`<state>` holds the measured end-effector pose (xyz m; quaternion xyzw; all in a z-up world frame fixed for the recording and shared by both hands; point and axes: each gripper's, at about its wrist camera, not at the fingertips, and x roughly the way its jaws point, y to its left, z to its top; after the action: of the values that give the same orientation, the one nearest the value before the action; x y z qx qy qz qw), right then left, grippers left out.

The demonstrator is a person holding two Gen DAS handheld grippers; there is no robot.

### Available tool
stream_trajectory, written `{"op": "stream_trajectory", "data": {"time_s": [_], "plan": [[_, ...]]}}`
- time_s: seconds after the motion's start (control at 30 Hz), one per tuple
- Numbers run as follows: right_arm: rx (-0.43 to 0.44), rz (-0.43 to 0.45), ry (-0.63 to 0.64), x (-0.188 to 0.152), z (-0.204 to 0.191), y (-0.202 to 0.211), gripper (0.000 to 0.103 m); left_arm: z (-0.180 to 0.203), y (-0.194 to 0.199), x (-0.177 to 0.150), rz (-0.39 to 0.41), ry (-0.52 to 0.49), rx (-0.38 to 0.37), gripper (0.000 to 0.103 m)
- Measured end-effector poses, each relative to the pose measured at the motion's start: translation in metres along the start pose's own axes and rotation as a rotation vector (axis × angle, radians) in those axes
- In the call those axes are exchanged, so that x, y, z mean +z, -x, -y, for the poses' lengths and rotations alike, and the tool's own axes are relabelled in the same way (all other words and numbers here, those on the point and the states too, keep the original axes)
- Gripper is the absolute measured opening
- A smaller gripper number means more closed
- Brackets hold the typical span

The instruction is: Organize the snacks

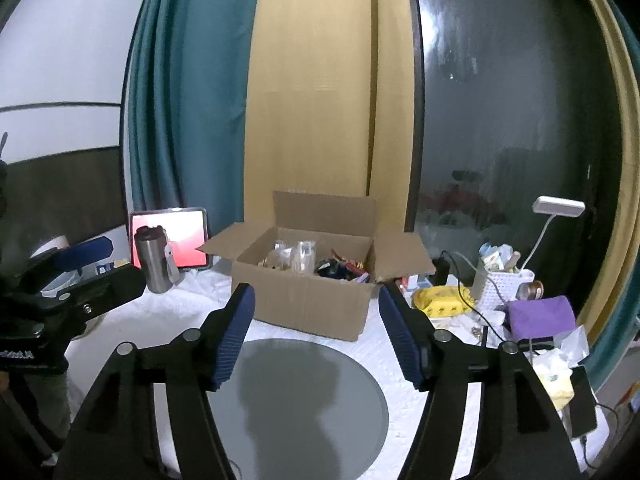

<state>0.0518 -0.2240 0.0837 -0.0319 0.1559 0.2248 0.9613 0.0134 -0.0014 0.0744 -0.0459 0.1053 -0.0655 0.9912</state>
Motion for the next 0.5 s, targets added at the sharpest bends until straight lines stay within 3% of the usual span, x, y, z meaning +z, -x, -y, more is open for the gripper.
{"op": "stream_trajectory", "data": {"time_s": [0.2, 0.5], "plan": [[-0.009, 0.045, 0.000, 0.002, 0.002, 0.025, 0.068, 0.001, 0.019, 0.002, 0.063, 0.004, -0.025, 0.098], [-0.032, 0.082, -0.006, 0.000, 0.005, 0.046, 0.069, 0.004, 0.027, 0.005, 0.066, -0.003, 0.042, 0.098]]}}
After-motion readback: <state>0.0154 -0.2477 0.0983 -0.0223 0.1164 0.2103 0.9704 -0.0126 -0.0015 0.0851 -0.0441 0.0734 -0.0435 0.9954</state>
